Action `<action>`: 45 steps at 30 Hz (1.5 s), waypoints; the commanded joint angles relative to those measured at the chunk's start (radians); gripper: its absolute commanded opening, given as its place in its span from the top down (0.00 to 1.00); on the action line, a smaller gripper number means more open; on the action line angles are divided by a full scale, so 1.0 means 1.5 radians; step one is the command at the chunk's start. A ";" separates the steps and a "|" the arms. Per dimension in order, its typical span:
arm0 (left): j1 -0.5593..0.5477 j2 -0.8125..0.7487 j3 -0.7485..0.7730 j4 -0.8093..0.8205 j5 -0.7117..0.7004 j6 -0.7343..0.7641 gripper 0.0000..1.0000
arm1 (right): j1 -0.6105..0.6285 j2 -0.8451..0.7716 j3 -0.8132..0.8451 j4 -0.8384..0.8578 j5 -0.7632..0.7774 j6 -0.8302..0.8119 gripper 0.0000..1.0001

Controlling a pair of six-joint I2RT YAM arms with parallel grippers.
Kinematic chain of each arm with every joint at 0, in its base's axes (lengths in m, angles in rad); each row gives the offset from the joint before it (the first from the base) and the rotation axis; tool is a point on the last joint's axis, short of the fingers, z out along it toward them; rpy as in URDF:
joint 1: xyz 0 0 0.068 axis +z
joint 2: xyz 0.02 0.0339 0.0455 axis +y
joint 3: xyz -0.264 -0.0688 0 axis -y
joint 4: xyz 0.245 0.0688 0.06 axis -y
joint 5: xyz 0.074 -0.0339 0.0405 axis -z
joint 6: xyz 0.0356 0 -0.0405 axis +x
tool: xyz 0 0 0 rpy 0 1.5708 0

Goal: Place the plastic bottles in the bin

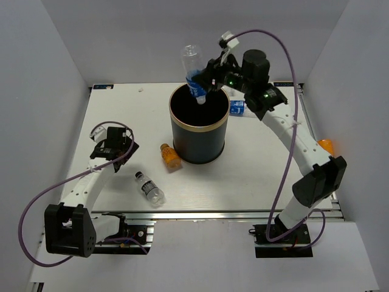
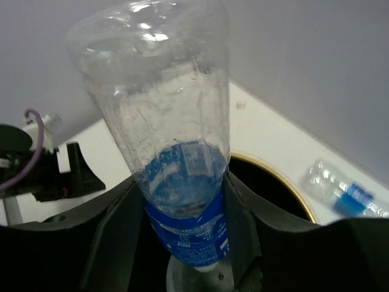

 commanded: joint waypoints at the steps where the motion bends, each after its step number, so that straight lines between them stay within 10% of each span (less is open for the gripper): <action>1: -0.002 0.005 -0.032 0.028 0.093 0.012 0.02 | 0.002 -0.014 -0.046 0.049 0.013 0.001 0.42; 3: -0.009 0.011 -0.059 0.044 0.119 0.014 0.02 | 0.003 -0.021 -0.056 0.056 0.015 0.016 0.11; 17: -0.128 0.069 -0.135 0.077 0.140 -0.029 0.03 | -0.092 -0.195 -0.246 0.124 0.166 0.143 0.11; 33: -0.137 0.075 -0.088 0.008 0.047 -0.031 1.00 | -0.388 -0.348 -0.466 0.116 0.098 0.235 0.11; 45: -0.138 -0.078 0.217 -0.058 -0.126 -0.040 1.00 | -0.462 -0.348 -0.464 0.003 0.255 0.033 0.11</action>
